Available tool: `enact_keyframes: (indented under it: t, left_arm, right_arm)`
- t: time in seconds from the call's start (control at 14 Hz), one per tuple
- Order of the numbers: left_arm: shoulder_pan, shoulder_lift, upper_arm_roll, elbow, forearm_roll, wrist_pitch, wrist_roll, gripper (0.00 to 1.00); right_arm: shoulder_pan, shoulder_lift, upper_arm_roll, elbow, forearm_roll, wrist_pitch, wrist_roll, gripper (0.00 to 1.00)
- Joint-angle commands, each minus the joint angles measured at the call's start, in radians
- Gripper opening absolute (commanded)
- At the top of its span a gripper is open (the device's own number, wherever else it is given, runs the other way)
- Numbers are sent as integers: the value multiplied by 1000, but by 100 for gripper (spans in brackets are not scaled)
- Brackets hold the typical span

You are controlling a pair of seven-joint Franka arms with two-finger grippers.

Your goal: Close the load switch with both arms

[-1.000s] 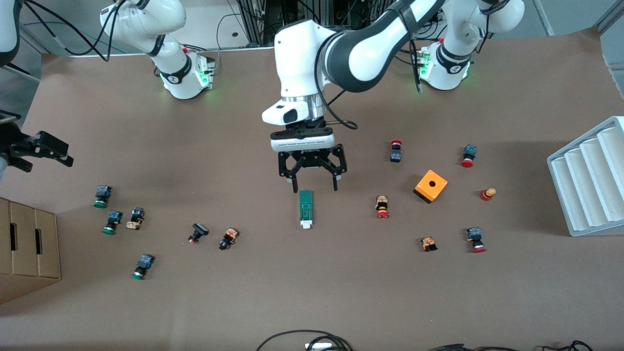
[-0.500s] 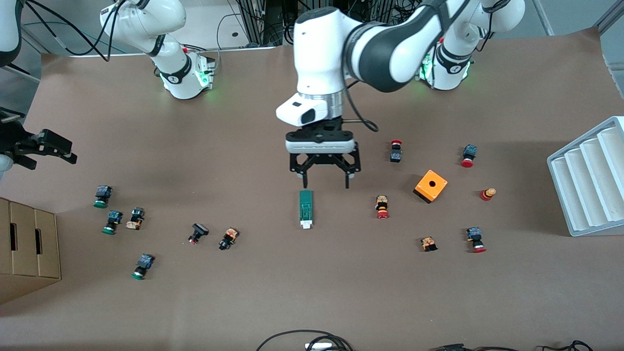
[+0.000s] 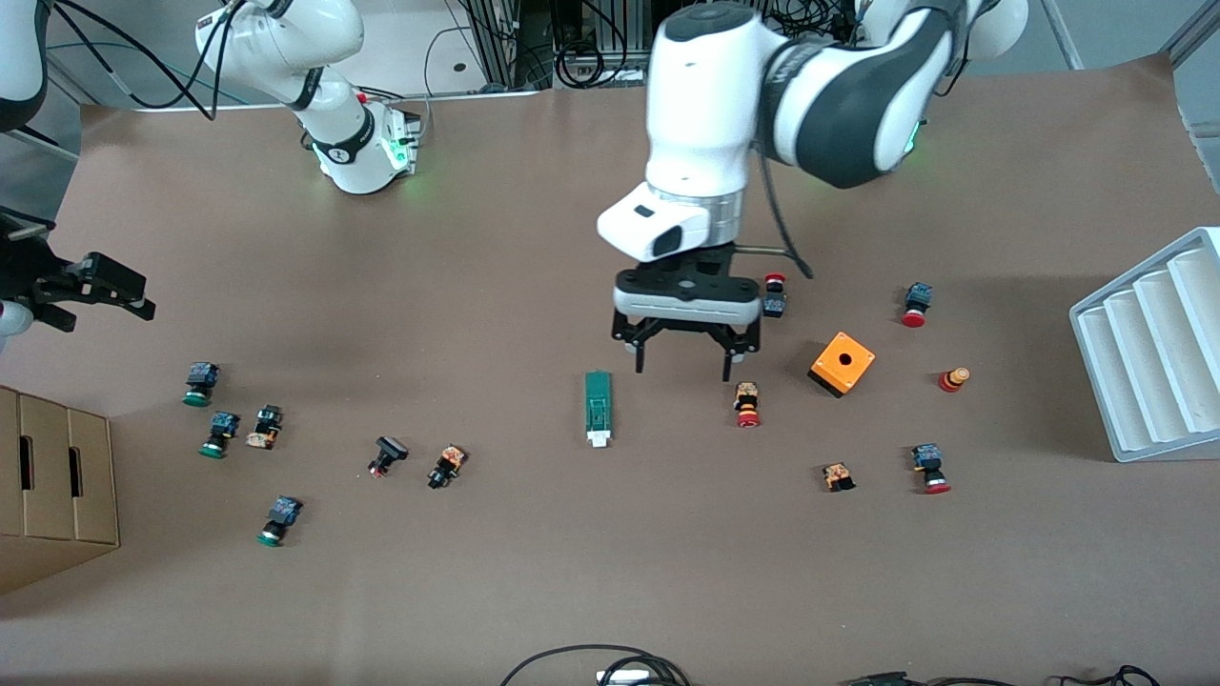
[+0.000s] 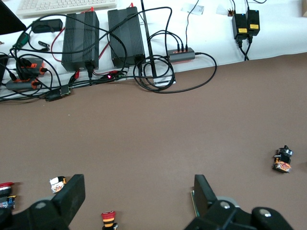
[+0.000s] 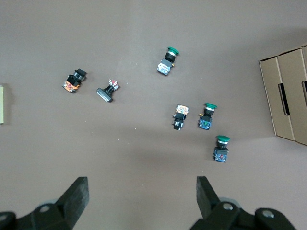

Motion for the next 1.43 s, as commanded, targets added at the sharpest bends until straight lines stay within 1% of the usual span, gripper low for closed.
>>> enact_keyframes:
  t: [0.0,0.14,0.29,0.5,0.64,0.79,0.93,1.0,1.21,1.36]
  left_arm:
    - [53,-41,-1,-19,-70,-1,92,100]
    - [78,-53,8,-21,-122,-4,109,100]
    - [95,-58,41,-19,-165,-4,143,100]
    - [139,-68,49,-19,-232,-15,219,100]
    - [167,-82,60,-18,-260,-88,223,100]
    - [182,-103,84,-21,-280,-127,226,100]
    - [193,-114,85,-24,-286,-183,252,100]
    - [201,-119,86,-26,-309,-207,258,100]
    - [266,-133,88,-47,-369,-217,261,100]
    - [317,-136,88,-55,-404,-256,294,100]
  right_arm:
    - [2,-7,0,3,-10,-10,-5,100]
    - [2,-7,0,5,-10,-7,-7,100]
    - [1,-7,0,11,-10,-8,-8,100]
    - [4,-7,0,10,-10,-11,-7,100]
    - [6,-7,1,11,-10,-10,-7,100]
    - [7,-7,1,11,-10,-11,-5,100]
    - [6,-7,1,11,-10,-13,-7,100]
    - [6,-7,1,10,-10,-13,-7,100]
    - [7,-7,1,10,-10,-14,-5,100]
    - [7,-7,1,10,-10,-14,-5,100]
